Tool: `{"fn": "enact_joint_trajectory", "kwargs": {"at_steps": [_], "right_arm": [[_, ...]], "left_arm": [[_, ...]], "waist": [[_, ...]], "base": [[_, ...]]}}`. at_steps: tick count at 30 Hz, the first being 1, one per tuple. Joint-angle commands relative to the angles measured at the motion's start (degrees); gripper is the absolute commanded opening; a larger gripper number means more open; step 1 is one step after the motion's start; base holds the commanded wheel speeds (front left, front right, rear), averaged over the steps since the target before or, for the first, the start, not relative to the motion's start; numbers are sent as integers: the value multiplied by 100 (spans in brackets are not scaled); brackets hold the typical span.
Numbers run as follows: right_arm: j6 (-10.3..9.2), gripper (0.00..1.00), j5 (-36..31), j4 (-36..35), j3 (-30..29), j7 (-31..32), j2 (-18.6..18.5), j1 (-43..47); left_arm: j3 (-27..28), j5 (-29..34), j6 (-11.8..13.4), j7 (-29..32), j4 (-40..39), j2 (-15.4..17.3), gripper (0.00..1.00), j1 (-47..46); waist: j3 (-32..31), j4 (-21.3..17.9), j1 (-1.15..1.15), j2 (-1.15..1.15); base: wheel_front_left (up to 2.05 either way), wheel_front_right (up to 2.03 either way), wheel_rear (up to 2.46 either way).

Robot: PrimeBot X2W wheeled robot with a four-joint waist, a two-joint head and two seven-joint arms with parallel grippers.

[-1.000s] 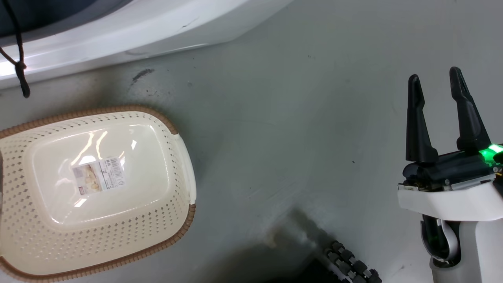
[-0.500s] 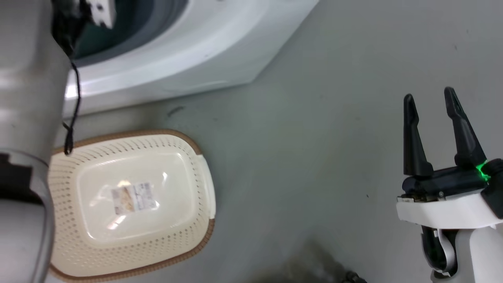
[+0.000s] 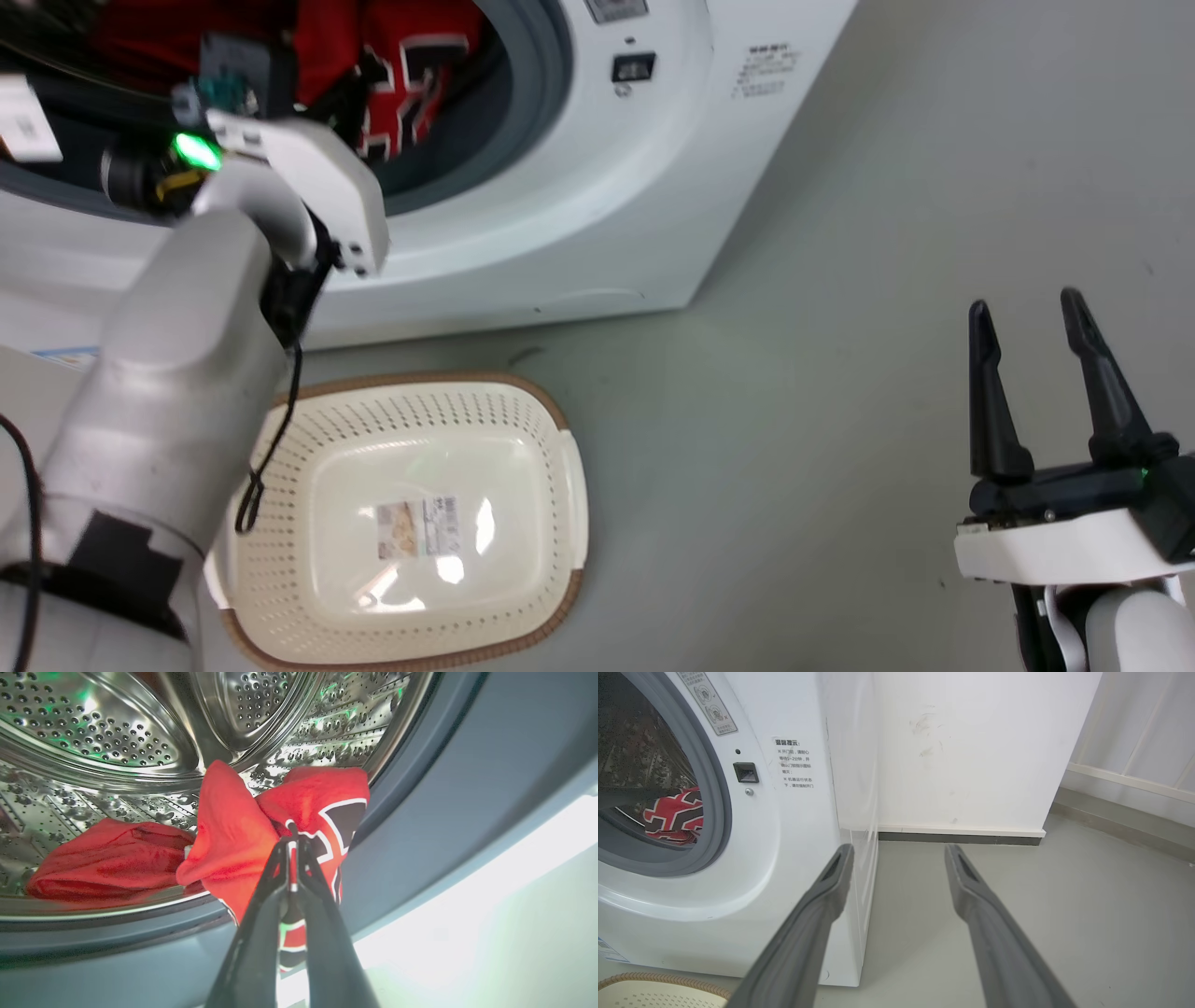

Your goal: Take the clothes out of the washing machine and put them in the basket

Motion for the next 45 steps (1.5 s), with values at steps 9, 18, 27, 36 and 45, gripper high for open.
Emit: {"fn": "enact_joint_trajectory", "kwargs": {"at_steps": [9, 18, 27, 36, 45], "right_arm": [[-5, 100, -165, 45, -66, -10, 4, 418], [-5, 100, -219, 80, -69, -10, 4, 679], [-5, 100, -197, 93, -52, -10, 4, 906], [-5, 100, -174, 110, -39, -10, 4, 1077], [-5, 100, -163, 116, -20, -10, 4, 1186]], "left_arm": [[-76, -217, 8, -707, -485, -31, 0, 902], [91, -297, 303, -883, -1659, 180, 0, 1722], [114, -190, 854, -636, -3497, 737, 0, 2477], [185, -64, 1441, -174, -5224, 1283, 0, 2940], [185, 100, 1956, 195, -6503, 1638, 0, 3366]], "waist": [[-859, 505, 1, 0], [-1333, 709, 1, 0], [-1703, 805, 1, 0], [-1951, 868, 1, 0], [-2088, 903, 1, 0]], "base": [[0, 0, 0], [0, 0, 0], [0, 0, 0], [0, 0, 0], [0, 0, 0]]}}
